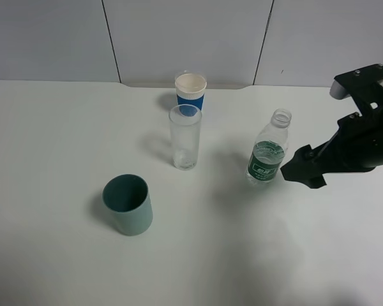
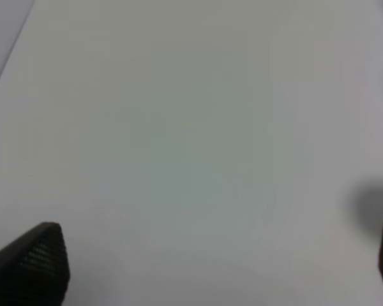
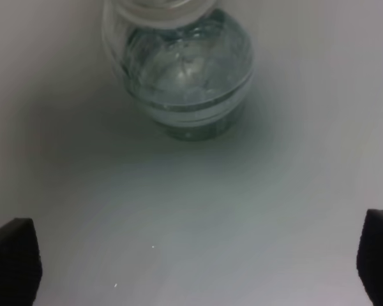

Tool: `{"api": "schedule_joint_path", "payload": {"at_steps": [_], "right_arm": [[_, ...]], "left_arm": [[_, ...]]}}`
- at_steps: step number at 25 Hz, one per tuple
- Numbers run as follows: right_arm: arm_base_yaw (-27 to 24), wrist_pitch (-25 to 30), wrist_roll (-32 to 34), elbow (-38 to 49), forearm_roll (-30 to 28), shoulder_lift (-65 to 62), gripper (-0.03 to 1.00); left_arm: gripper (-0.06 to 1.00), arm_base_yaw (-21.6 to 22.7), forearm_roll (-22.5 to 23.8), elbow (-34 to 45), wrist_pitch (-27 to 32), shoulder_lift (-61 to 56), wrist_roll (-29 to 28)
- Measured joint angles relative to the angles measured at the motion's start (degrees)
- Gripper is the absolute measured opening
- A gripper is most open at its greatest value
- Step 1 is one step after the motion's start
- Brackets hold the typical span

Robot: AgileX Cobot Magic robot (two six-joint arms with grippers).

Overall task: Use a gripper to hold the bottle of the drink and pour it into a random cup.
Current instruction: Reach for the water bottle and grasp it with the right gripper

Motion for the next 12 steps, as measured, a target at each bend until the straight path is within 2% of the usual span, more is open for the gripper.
{"api": "schedule_joint_path", "payload": {"at_steps": [4, 12], "right_arm": [[0.0, -3.1, 1.8, 0.5, -2.6, 1.5, 0.99], [0.0, -15.5, 4.1, 7.2, -5.6, 1.6, 0.99]], "left_arm": [[0.98, 0.0, 0.0, 0.0, 0.0, 0.0, 0.0], [0.98, 0.0, 0.0, 0.0, 0.0, 0.0, 0.0]]}}
